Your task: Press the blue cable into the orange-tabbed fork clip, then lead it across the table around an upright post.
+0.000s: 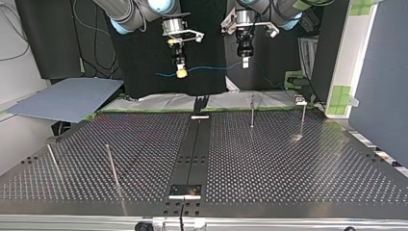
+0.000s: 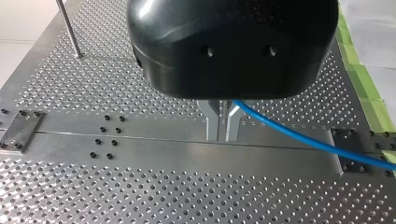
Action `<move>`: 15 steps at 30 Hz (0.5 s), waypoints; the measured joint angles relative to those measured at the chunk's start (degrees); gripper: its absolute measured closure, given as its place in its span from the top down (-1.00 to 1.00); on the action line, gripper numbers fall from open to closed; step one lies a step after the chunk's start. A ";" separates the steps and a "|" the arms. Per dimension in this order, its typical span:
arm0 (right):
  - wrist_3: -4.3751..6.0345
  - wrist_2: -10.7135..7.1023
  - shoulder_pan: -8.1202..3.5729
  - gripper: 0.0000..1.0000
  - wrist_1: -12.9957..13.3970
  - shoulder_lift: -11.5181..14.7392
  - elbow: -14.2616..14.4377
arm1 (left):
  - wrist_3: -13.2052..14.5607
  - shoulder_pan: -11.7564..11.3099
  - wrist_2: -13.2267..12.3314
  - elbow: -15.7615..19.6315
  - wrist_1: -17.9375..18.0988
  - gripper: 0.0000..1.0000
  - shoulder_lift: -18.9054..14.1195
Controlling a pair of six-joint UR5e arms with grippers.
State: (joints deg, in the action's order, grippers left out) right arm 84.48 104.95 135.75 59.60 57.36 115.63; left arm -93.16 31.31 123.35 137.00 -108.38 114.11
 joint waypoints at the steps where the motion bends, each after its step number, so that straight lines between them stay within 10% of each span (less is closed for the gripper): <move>1: 0.00 0.00 0.00 -1.00 0.00 0.00 0.00 | 0.00 0.00 0.00 0.00 0.00 -0.73 0.00; 12: 0.00 0.00 0.00 -1.00 0.00 0.00 0.00 | 0.00 0.00 0.00 0.00 0.00 -0.73 0.00; 15: 0.00 0.00 0.00 -1.00 0.00 0.00 0.00 | 0.00 0.00 0.00 0.00 0.00 -1.00 0.00</move>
State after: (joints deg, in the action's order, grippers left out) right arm 84.48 104.95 135.75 59.60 57.36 115.63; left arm -93.16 31.31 123.35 137.00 -108.38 114.11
